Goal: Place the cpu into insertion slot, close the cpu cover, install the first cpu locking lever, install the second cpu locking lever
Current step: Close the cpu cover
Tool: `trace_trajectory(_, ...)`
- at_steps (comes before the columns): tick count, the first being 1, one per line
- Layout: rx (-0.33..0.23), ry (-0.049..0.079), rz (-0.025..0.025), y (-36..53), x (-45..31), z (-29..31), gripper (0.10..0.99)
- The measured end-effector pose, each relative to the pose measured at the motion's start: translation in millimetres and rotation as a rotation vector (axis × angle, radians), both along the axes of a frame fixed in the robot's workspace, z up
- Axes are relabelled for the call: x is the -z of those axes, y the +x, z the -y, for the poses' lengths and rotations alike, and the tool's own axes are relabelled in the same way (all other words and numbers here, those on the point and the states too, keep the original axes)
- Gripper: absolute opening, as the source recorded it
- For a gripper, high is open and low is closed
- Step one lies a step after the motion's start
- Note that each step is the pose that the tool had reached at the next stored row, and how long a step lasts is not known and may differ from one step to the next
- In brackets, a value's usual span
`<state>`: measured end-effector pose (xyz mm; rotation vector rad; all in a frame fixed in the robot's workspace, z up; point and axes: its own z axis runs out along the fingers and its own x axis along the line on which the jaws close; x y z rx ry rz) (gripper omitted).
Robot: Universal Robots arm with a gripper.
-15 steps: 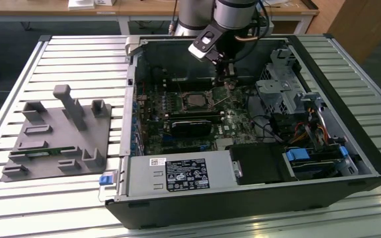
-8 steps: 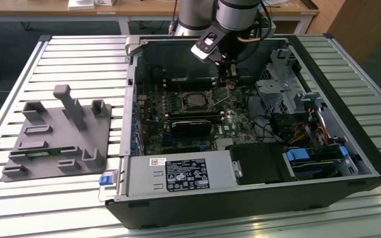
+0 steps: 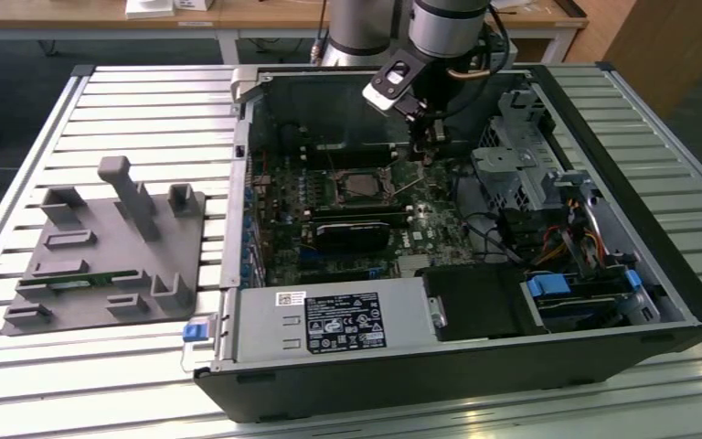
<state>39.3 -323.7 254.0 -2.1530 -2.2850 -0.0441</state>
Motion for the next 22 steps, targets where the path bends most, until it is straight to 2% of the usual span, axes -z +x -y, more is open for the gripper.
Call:
trace_trajectory(9,0.0,0.0,0.0,7.4,0.7,-0.2,0.106)
trace_trajectory(22,0.0,0.0,0.0,23.7,0.9,-0.9,0.106)
